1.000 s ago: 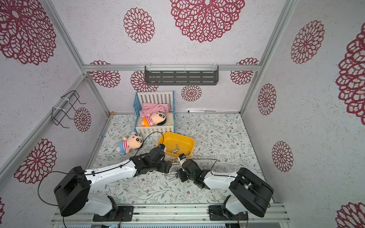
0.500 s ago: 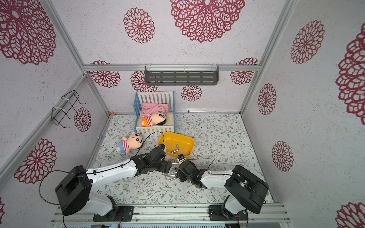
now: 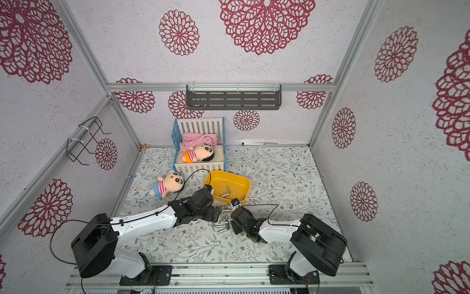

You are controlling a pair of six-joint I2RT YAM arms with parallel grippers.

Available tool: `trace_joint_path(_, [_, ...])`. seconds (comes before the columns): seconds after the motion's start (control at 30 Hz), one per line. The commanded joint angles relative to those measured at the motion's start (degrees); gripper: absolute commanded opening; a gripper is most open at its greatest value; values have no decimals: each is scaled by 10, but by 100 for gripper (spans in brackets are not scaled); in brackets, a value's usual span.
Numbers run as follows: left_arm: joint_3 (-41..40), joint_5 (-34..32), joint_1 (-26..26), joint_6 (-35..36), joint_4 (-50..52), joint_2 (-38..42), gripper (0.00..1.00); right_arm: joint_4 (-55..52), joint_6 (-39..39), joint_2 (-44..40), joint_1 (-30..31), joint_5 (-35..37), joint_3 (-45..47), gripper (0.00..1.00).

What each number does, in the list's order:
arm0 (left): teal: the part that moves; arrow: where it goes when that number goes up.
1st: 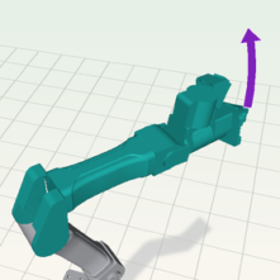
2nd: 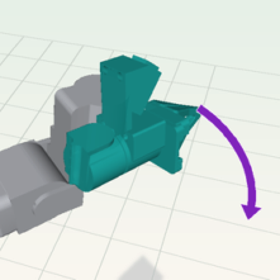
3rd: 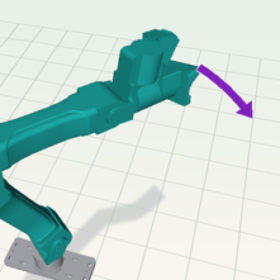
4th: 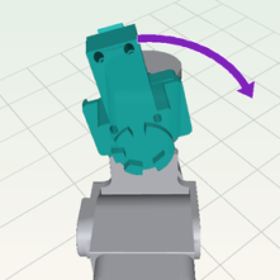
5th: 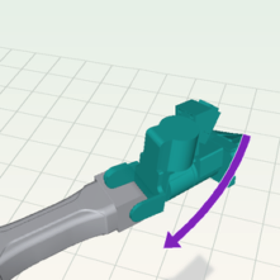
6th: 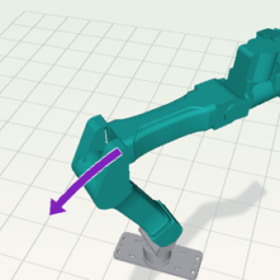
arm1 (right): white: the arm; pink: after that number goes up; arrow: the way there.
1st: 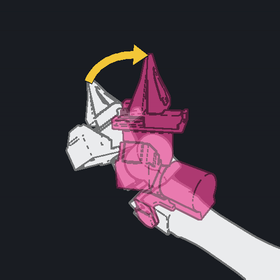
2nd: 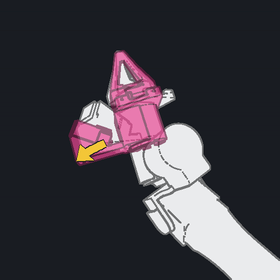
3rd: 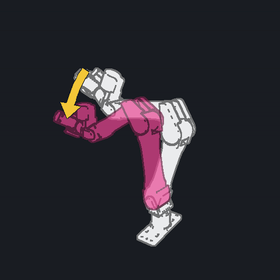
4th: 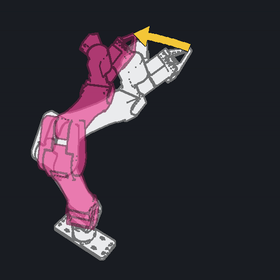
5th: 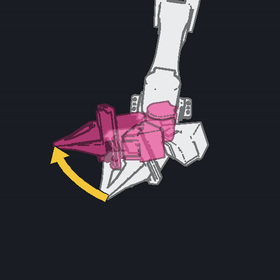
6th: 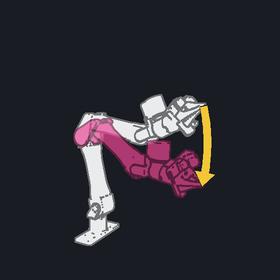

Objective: Put the screws on the desktop into the storage box
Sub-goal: Pick up the screw from the center of the board, then place the screw in the storage box.

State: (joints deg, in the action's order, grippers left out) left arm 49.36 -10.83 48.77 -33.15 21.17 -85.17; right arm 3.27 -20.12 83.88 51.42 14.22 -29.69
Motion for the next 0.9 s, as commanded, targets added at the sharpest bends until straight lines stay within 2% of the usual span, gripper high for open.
trace_joint_path(0.0, [5, -29, 4, -3, 4, 24, 99, 11, 1, -41, 2, 18, -1, 10])
trace_joint_path(0.13, [-7, -59, 4, -10, 3, 54, 100, 6, 0, -89, 2, -8, -7, 0])
trace_joint_path(0.33, [-28, -103, 4, -20, 0, 106, 98, -20, -44, -143, -2, -13, -60, 0])
trace_joint_path(0.47, [-37, -108, 4, -21, -2, 130, 97, -36, -70, -95, -15, 3, -129, 0])
trace_joint_path(0.63, [-43, -130, 4, -28, -3, 139, 97, 2, -84, 12, -45, 47, -191, 0])
trace_joint_path(0.73, [-49, -131, 4, -30, -11, 137, 97, 2, -94, 75, -79, 28, -241, 0])
trace_joint_path(0.87, [-45, -117, 4, -31, -13, 129, 97, 13, -92, 115, -109, -12, -273, 1])
